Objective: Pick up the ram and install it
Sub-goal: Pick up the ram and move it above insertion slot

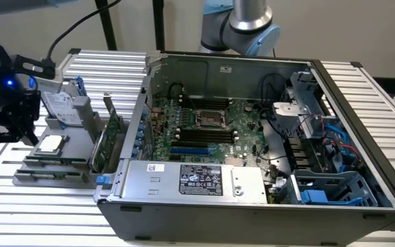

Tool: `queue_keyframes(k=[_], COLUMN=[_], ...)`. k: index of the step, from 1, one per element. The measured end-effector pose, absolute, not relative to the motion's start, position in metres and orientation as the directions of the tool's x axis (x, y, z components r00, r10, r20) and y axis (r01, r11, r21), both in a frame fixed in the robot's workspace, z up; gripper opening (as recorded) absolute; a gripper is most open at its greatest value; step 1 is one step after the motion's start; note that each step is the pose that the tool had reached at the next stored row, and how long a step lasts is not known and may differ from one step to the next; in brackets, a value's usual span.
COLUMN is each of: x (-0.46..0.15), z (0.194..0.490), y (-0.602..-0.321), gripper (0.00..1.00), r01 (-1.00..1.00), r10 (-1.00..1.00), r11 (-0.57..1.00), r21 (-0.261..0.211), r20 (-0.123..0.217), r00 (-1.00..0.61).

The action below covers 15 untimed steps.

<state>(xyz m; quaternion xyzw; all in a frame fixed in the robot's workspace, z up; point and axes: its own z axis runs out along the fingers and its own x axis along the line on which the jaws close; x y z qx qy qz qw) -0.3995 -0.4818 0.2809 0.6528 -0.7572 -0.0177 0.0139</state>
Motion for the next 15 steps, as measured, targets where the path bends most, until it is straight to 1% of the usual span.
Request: queue_keyframes(k=[10,11,15], x=[-0.398,-0.398,-0.397], z=[0.270,0.269,0.265], y=[-0.485,-0.486,-0.490], gripper=[0.00,1.00,1.00], r01=[-0.997,-0.997,-0.998], r10=[-0.998,-0.998,-0.999], r11=[0.067,0.062,0.048], r21=[0.039,0.037,0.033], r20=[-0.002,-0.002,-0.003], r00=[-0.067,-0.063,-0.048])
